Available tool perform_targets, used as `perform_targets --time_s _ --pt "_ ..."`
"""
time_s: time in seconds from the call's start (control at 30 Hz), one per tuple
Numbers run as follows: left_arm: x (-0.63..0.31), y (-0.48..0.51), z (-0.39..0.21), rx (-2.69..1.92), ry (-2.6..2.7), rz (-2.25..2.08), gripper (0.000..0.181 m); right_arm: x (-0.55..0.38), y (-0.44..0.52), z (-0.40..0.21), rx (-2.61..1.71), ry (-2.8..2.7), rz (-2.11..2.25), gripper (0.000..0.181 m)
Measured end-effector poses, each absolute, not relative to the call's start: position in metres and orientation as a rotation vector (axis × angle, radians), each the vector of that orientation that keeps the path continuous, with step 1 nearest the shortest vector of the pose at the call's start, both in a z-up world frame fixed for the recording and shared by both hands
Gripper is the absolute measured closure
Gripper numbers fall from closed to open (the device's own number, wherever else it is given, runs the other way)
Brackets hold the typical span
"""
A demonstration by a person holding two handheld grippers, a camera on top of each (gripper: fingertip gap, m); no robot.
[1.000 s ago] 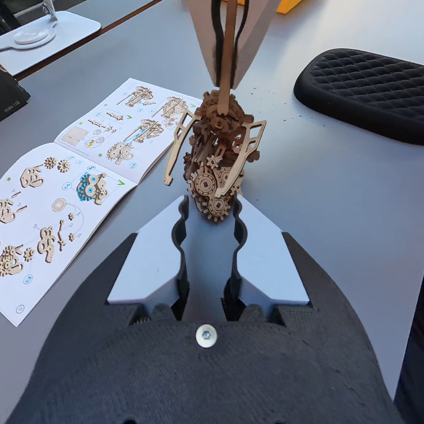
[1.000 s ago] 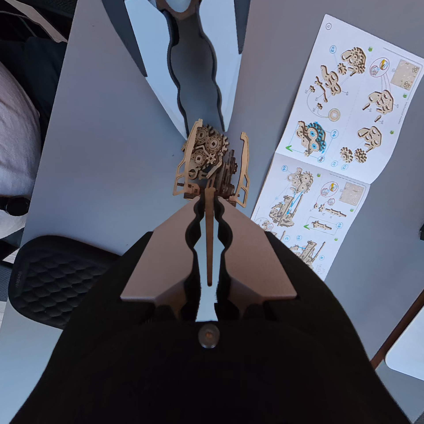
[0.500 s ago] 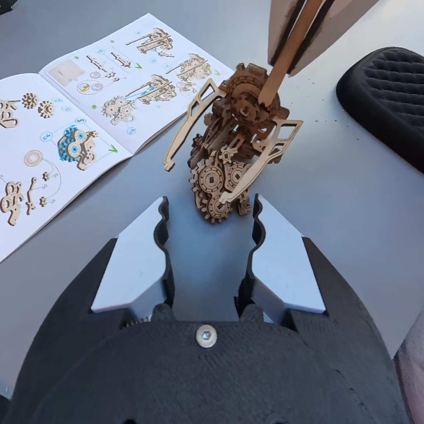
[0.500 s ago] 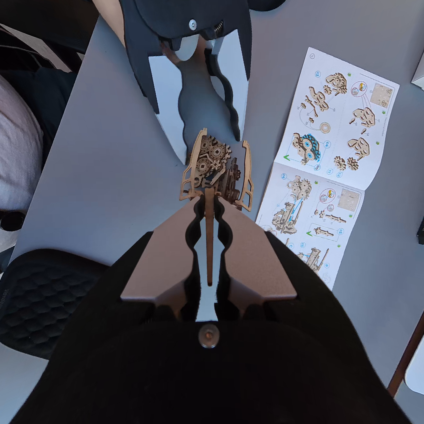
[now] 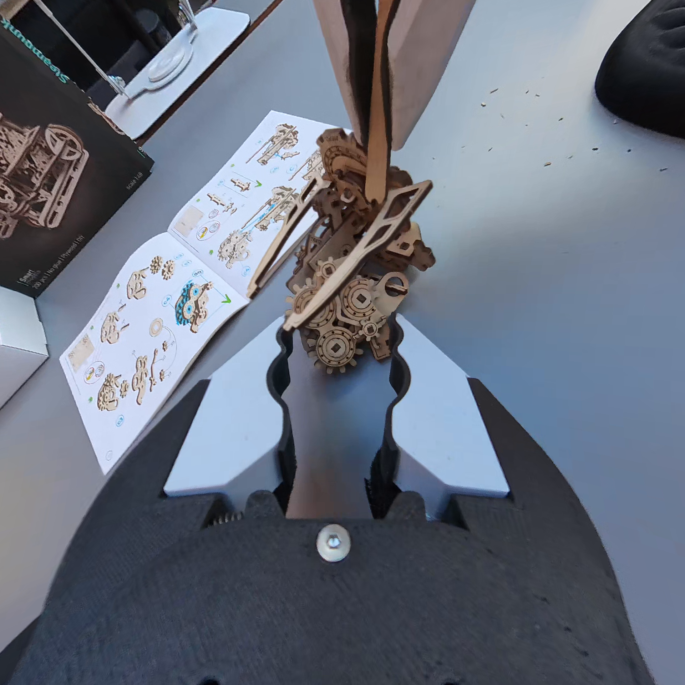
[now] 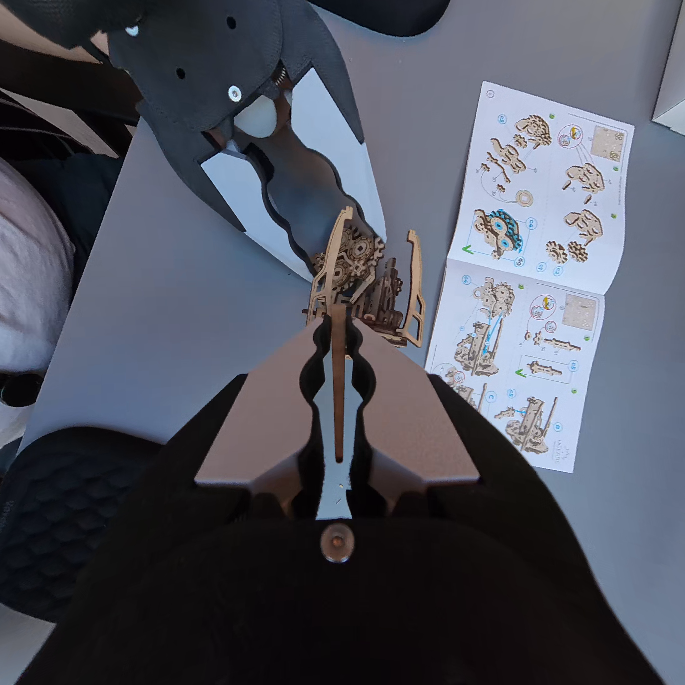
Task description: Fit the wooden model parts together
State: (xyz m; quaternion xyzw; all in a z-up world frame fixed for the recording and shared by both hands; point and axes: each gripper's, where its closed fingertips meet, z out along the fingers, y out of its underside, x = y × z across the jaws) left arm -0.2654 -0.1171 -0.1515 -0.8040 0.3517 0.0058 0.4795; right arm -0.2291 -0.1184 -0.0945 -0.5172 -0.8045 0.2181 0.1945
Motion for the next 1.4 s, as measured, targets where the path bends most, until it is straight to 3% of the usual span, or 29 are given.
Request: perform_targets --time_s 0.03,0.3,0.93,1.4 --pt "-0.266 -0.116 -0.150 -1.942 0.866 0.042 0.130 -0.228 -0.118 -0.095 -1.468 -2.247 0.641 0.175" --pt "-0.263 -0.109 -0.145 -1.749 1.109 0.390 0.134 -0.226 -0.109 -0.093 -1.563 -2.155 0.824 0.175" --pt "-0.253 -0.096 -0.133 -1.623 1.362 0.566 0.134 -0.214 -0.077 -0.093 -1.715 -1.937 1.026 0.175" --pt "-0.240 -0.096 -0.125 -1.569 1.302 0.462 0.134 -0.207 -0.071 -0.102 -1.639 -1.867 1.092 0.176"
